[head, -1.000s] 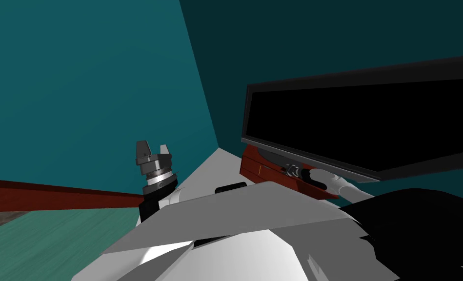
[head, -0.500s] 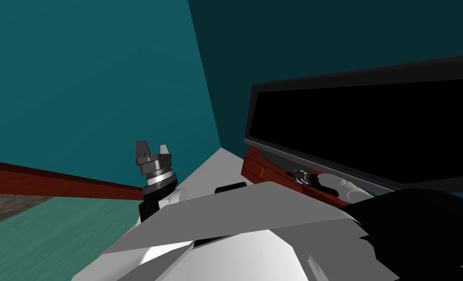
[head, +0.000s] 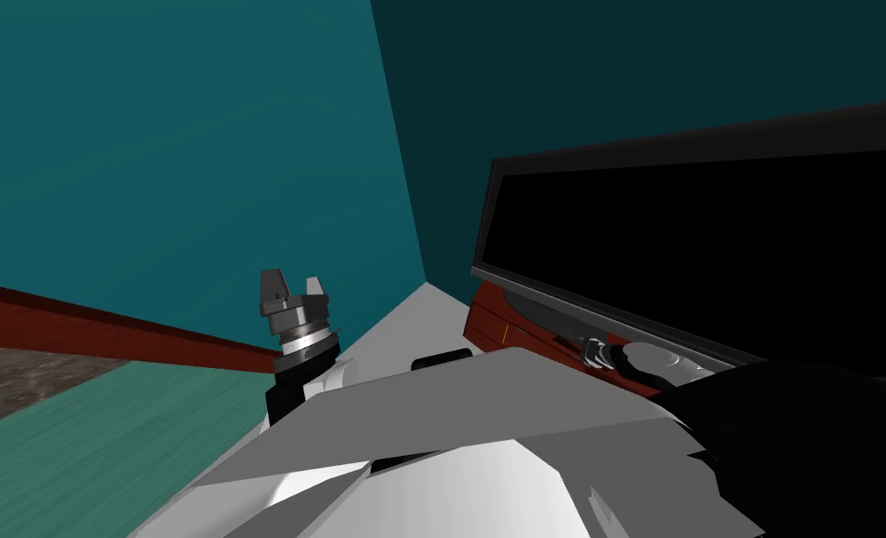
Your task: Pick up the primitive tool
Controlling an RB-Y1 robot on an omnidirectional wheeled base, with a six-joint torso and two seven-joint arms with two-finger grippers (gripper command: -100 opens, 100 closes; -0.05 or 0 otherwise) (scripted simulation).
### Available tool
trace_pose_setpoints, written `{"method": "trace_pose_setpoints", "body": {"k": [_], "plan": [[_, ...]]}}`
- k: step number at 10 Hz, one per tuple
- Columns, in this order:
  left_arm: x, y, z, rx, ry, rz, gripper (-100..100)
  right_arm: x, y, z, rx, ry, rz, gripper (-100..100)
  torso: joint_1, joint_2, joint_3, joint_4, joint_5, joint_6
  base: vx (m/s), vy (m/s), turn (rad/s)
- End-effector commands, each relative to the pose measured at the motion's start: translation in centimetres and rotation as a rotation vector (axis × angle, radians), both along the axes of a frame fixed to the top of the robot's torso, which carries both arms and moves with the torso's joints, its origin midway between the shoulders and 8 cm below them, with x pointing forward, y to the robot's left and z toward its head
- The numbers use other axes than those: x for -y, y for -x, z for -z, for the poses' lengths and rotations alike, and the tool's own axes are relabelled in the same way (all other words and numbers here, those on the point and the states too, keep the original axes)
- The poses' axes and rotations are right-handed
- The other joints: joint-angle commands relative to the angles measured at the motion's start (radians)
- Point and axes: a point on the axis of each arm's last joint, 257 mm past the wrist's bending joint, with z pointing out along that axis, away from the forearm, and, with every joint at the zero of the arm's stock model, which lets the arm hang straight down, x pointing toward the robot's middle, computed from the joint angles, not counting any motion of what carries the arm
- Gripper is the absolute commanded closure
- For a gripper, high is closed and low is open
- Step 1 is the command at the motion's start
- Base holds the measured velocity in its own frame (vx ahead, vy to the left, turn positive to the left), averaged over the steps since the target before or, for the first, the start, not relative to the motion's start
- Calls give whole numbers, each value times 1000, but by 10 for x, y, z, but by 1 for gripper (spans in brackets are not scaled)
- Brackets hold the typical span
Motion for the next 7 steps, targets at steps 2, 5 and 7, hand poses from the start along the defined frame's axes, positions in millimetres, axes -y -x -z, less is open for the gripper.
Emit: {"method": "trace_pose_setpoints", "body": {"k": [2, 5, 7], "plan": [[0, 0, 0, 0, 0, 0, 0, 1, 2, 0, -5, 2, -2, 0, 0, 0, 0, 0, 0, 0, 3, -3, 12], [0, 0, 0, 0, 0, 0, 0, 6, 10, 9, -6, 1, 66, -100, 0, 6, 3, 1, 0, 0, -88, -12, 223], [0, 0, 0, 0, 0, 0, 0, 8, 15, 13, -7, 1, 99, -100, -1, 7, 4, 2, 0, 0, -93, -24, 160]]}}
